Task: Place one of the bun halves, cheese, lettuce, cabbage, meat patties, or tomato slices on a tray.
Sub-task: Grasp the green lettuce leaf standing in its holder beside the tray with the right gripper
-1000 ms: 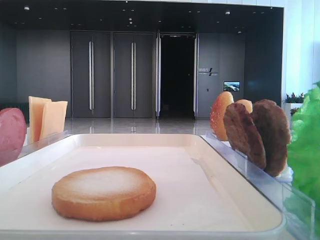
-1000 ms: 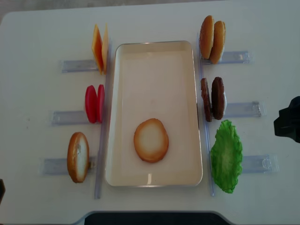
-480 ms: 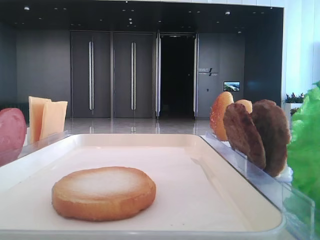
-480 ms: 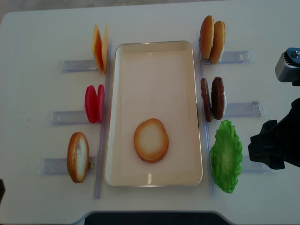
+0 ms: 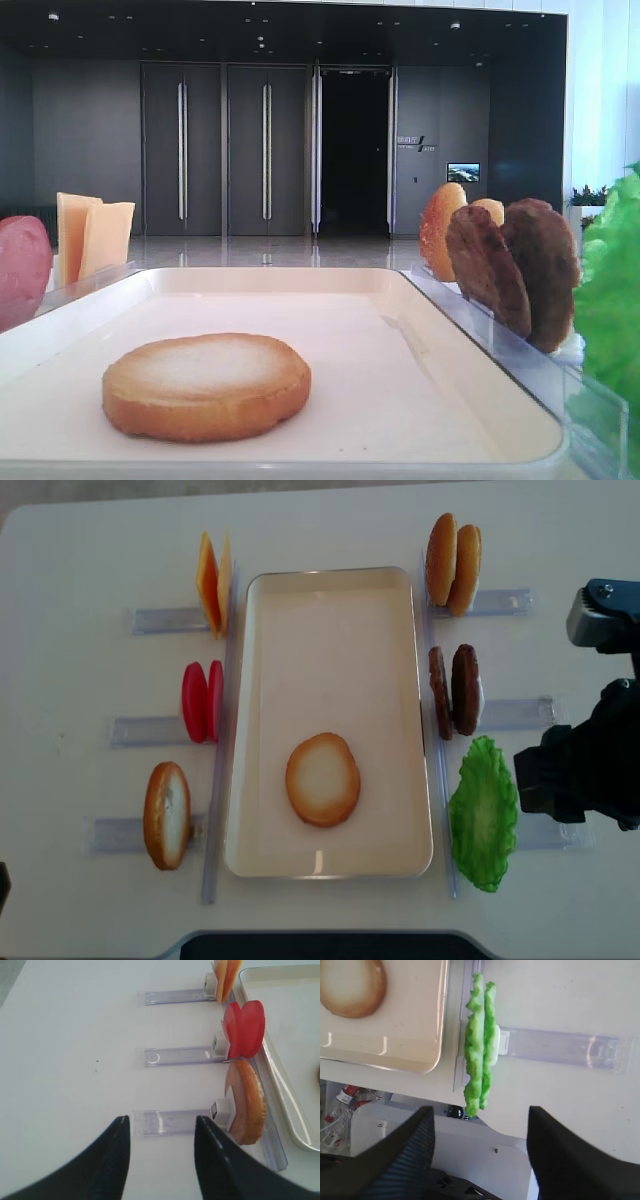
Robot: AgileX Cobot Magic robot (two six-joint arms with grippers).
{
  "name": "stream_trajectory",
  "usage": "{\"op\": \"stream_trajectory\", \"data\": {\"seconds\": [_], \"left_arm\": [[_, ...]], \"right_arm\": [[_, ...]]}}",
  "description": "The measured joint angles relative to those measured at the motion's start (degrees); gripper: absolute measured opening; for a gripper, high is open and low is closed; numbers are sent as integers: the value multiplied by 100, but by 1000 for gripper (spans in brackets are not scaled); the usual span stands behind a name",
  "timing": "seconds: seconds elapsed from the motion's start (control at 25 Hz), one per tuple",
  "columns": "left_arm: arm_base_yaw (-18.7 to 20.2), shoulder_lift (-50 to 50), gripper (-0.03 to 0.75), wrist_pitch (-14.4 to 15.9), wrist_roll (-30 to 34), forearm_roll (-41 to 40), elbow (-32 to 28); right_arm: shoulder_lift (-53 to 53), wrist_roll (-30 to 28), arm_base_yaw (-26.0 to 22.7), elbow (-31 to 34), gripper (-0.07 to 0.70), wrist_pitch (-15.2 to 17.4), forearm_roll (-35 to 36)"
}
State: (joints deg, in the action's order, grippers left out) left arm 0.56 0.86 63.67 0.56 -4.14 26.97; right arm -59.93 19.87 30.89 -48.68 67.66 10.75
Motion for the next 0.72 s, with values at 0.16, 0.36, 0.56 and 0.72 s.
{"op": "stream_trajectory", "data": {"seconds": [0.16, 0.36, 0.56, 0.72], "left_arm": [[0, 0, 327, 0, 0, 0, 0], [0, 0, 327, 0, 0, 0, 0], [0, 0, 327, 0, 0, 0, 0], [0, 0, 327, 0, 0, 0, 0]], "right_arm": [[-414, -95, 0, 0, 421, -199, -2], [-858, -242, 0, 0, 421, -362, -2], [-1220, -405, 0, 0, 421, -531, 35], [-1367, -520, 0, 0, 419, -688, 45]]}}
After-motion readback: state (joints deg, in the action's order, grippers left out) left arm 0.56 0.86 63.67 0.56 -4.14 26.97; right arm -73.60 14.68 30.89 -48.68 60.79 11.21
